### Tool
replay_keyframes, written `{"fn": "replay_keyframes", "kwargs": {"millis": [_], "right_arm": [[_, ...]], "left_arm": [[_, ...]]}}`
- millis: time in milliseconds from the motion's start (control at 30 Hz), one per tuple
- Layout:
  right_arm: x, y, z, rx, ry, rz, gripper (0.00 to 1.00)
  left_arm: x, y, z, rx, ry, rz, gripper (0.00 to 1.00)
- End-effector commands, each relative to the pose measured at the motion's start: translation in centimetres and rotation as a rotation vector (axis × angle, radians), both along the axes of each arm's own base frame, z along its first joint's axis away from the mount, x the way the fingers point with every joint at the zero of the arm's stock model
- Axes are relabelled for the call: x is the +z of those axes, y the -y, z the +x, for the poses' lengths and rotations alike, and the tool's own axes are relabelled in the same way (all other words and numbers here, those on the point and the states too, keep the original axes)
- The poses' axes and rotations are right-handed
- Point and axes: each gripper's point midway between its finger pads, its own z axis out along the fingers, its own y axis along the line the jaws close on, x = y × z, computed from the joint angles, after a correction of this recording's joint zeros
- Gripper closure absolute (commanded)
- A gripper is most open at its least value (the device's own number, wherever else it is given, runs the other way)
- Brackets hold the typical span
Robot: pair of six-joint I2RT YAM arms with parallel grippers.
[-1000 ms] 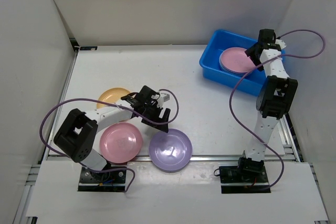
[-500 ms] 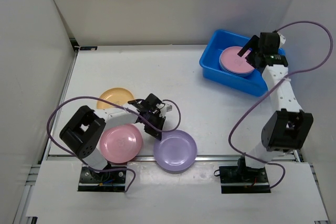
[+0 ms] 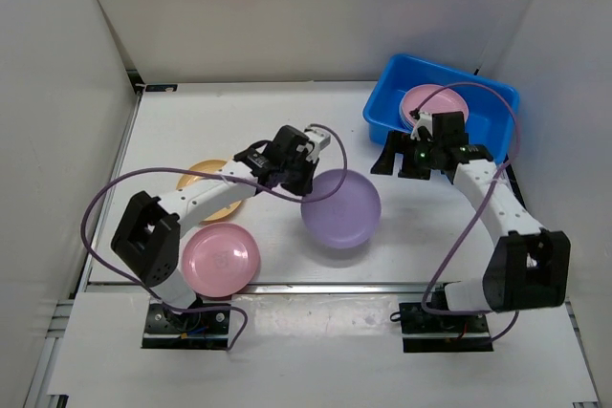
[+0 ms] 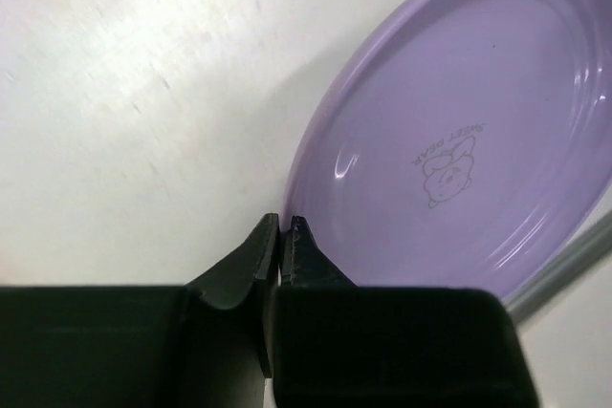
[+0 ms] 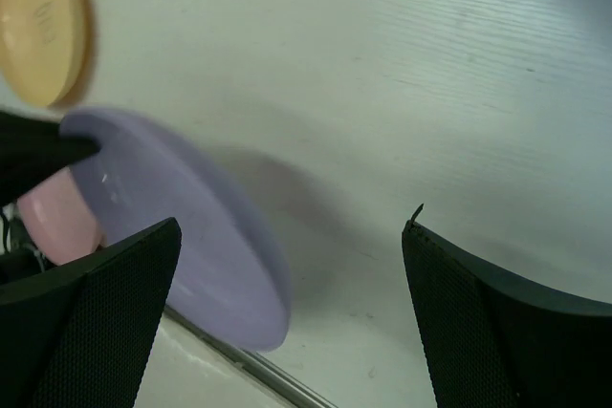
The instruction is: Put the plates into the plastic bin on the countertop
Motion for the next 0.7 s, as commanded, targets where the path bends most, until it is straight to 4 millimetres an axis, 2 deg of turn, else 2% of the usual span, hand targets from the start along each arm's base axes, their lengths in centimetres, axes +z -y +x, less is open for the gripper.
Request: {"fn": "replay_keyframes", "kwargs": {"millis": [0,67,267,300,433,533,600,633,667], "right_arm": [[3.1,-2.6,-2.1,0.214,0.154,0.097,0.01],[2.7,-3.0,-2.7,0.247,0.153,0.088,0.01],[0.1,-3.3,-2.7,0.244,0.097,0.036,0.03],[-0.3,-3.3,-2.7,0.239,0.089,0.022,0.04],[-1.2,-3.0,-2.2,0.228,0.076,-0.002,0.08],[-1.8,-3.0,-1.8,0.224,0.075,-0.012,0.16],[-1.8,-3.2,-1.6,0.230,0.075,-0.004,0.31],[-1.7,-3.4,-1.5,0.236,0.079,0.000,0.44],[-1.3,-3.4,-1.3,0.237,0.089,0.003,0.69]], "left_arm": [[1.3,0.2,2.6,0.002,0.089,0.033,0.90],[1.0,0.4,3.1,-0.007,0.083,0.039,0.90],[3.3,2.2,5.3,-0.018,0.126,-0.012,0.90],[4.2,2.6,5.8,-0.029,0.147,-0.024,0.90],[5.7,3.2,6.3,-0.060,0.174,-0.053,0.90],[6.8,3.1,6.6,-0.078,0.183,-0.085,0.90],[7.3,2.7,6.9,-0.080,0.184,-0.101,0.90],[7.5,2.6,7.1,-0.081,0.193,-0.101,0.90],[7.8,2.4,7.4,-0.078,0.199,-0.106,0.90]]}}
